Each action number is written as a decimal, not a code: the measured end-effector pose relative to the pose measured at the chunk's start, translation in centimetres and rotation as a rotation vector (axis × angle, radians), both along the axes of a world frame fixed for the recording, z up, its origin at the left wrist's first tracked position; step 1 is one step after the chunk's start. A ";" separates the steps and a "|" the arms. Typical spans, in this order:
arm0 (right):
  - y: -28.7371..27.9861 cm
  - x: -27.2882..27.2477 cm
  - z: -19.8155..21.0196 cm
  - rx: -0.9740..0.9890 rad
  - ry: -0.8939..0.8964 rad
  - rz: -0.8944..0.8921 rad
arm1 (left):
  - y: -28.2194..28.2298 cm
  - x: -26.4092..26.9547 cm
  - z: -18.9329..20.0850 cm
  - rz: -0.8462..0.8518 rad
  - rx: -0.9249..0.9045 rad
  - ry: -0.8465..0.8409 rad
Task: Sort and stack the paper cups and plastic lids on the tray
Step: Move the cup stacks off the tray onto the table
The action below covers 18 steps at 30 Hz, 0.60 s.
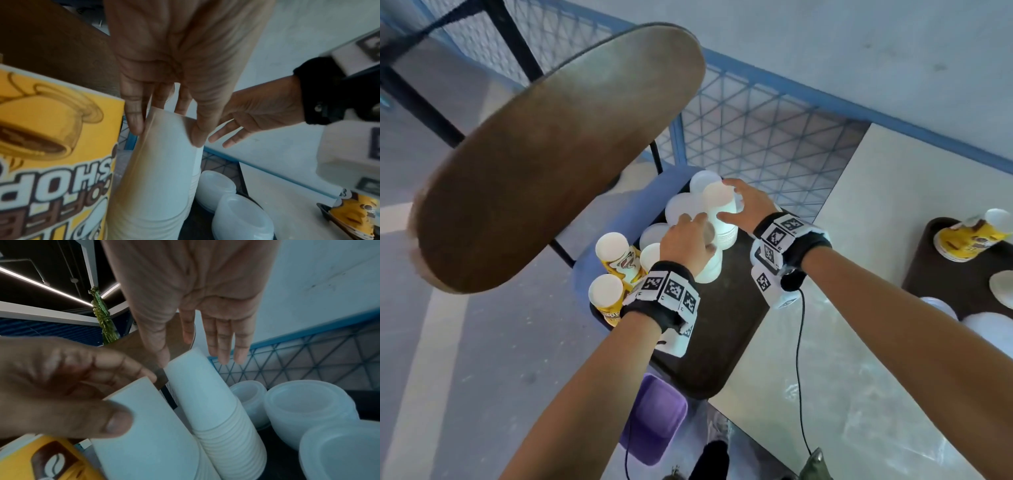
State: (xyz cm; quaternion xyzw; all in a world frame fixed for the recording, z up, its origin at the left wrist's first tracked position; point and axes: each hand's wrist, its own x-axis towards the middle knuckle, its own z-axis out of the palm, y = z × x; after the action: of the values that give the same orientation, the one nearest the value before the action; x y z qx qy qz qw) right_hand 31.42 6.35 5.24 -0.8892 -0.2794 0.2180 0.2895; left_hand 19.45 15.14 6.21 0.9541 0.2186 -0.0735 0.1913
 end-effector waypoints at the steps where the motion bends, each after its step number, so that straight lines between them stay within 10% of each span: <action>1: 0.2 0.1 -0.2 -0.023 0.003 0.008 | -0.2 -0.5 0.0 -0.018 -0.019 -0.004; 18: -1.7 -4.6 -0.5 0.100 0.055 -0.050 | -4.1 -12.3 -2.2 -0.058 -0.109 -0.154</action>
State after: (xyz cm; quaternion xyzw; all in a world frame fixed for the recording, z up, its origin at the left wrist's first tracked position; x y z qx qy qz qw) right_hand 26.83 4.66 4.70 -0.8740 -0.2594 0.2207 0.3465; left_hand 7.10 11.08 4.01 0.9511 0.1710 -0.0174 0.2568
